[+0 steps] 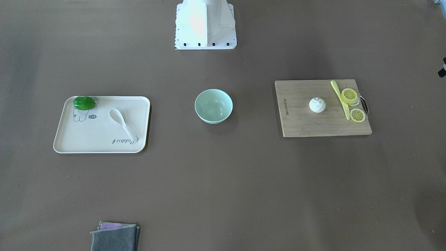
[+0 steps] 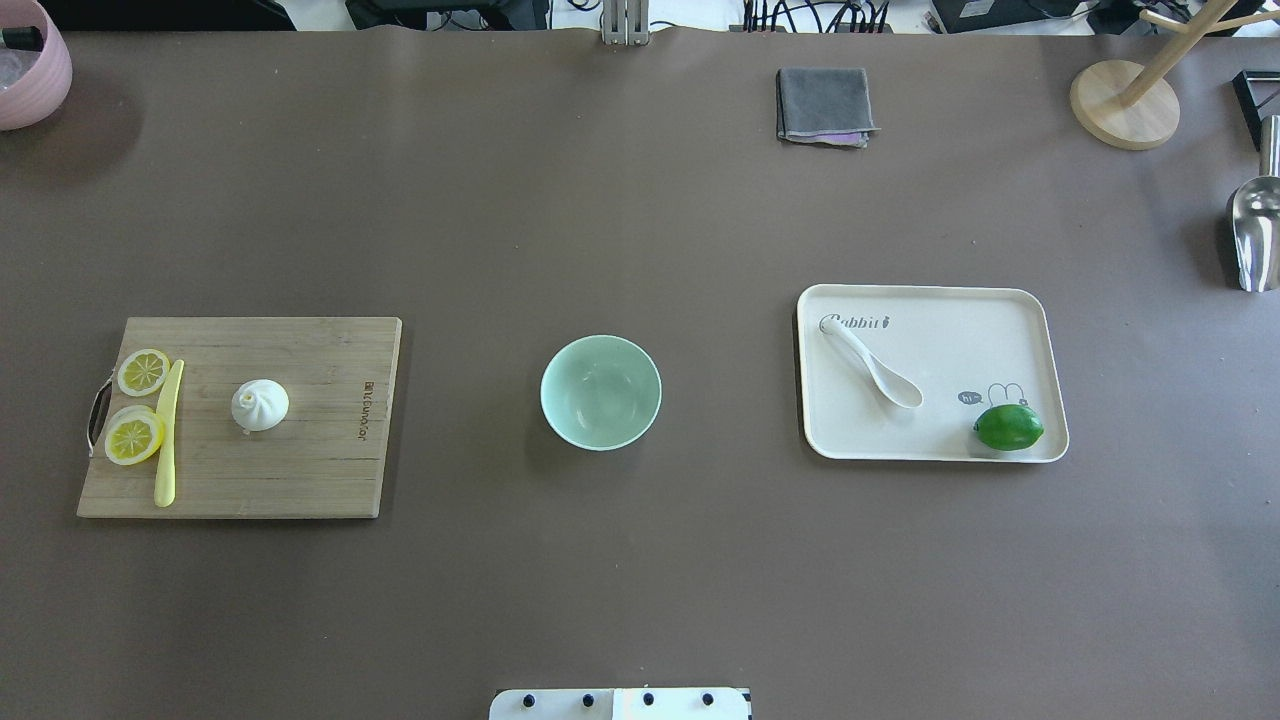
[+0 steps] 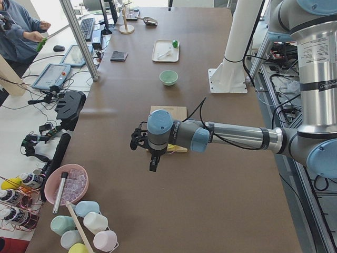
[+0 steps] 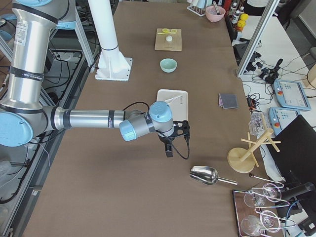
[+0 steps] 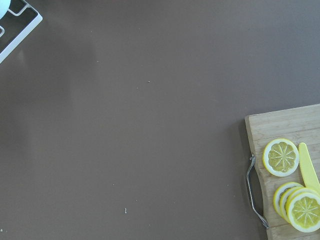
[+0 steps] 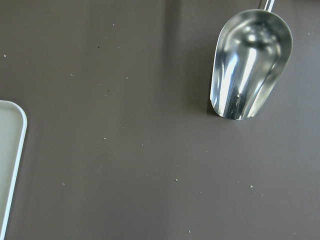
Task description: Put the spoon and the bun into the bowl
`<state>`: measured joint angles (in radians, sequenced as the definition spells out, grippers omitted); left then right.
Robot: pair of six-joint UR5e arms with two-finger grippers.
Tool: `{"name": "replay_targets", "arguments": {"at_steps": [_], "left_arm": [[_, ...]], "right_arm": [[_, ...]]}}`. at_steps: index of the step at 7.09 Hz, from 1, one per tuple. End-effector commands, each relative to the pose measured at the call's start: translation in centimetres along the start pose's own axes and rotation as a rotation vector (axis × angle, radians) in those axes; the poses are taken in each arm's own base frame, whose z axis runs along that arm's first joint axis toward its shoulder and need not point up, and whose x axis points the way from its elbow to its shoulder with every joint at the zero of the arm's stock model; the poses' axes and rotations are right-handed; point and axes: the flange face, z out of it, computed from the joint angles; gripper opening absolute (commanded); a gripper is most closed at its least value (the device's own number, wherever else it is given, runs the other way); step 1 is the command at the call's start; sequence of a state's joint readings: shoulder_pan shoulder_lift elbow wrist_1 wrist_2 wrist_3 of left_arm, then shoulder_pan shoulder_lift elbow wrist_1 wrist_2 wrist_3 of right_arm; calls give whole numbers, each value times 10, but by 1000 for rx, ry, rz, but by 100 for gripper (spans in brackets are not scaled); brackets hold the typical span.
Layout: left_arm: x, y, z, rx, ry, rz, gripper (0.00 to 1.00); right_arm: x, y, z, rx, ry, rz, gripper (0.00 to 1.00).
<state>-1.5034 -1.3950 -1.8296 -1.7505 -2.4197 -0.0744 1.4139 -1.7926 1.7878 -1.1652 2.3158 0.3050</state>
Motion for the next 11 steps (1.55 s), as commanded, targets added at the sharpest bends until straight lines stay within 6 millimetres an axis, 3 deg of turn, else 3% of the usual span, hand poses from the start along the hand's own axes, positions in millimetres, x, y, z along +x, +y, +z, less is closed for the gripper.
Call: {"name": "replay_targets", "arguments": {"at_steps": [1,4,7,9,11], "left_arm": [[1,-1,0,2,4,-1,98],[4,-4,-2,28,8,36,98],[6,-2,0,36,37,47,98],[9,-4,-3,42,39,54,98],[16,-6,-1,63,48,96,98]], "right_arm": [[-1,2,2,-13,-27,6,100],[-7,2,5,-26,-53,-2,100],[-33,-12,13,-28,-72,-69,100],[-79,-16,33,-24,-123,-193,100],[-156,-54,47,-20,-172,-265,100]]}}
